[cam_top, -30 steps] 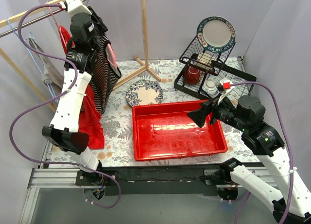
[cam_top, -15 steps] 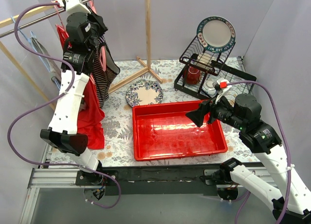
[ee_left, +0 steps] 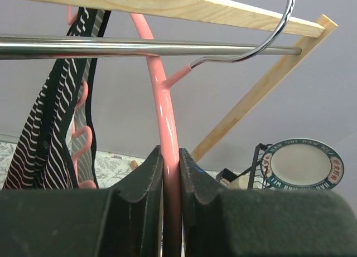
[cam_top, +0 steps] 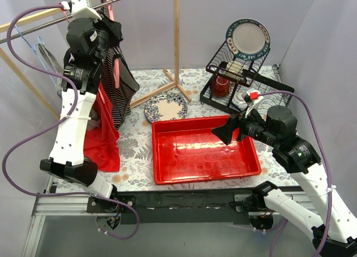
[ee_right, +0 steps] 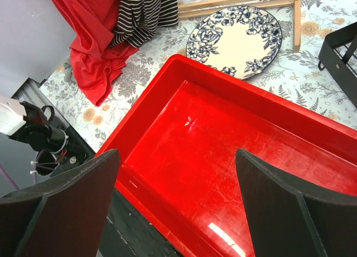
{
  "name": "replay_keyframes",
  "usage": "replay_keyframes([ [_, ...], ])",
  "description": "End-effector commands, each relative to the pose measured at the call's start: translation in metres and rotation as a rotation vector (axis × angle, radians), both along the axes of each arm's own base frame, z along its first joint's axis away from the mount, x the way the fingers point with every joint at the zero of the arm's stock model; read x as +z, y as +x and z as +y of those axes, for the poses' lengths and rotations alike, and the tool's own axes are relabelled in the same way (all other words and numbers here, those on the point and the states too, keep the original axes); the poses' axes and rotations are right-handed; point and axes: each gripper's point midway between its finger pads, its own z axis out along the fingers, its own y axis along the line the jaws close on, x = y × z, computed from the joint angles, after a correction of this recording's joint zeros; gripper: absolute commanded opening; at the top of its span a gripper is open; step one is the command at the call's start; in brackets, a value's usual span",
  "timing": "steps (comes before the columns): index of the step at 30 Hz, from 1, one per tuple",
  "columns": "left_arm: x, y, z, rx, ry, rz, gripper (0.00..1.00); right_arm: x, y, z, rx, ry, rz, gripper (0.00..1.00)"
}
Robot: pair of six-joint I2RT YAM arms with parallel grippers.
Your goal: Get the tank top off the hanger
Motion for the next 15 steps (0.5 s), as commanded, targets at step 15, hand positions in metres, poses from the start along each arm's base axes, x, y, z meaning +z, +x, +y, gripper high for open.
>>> replay_keyframes([
  [15,0.076,0.016,0.045,0.209,0.059,-0.216,0.0,0.039,0.003,0.01,0.033,0.069,-0.074,0.91],
])
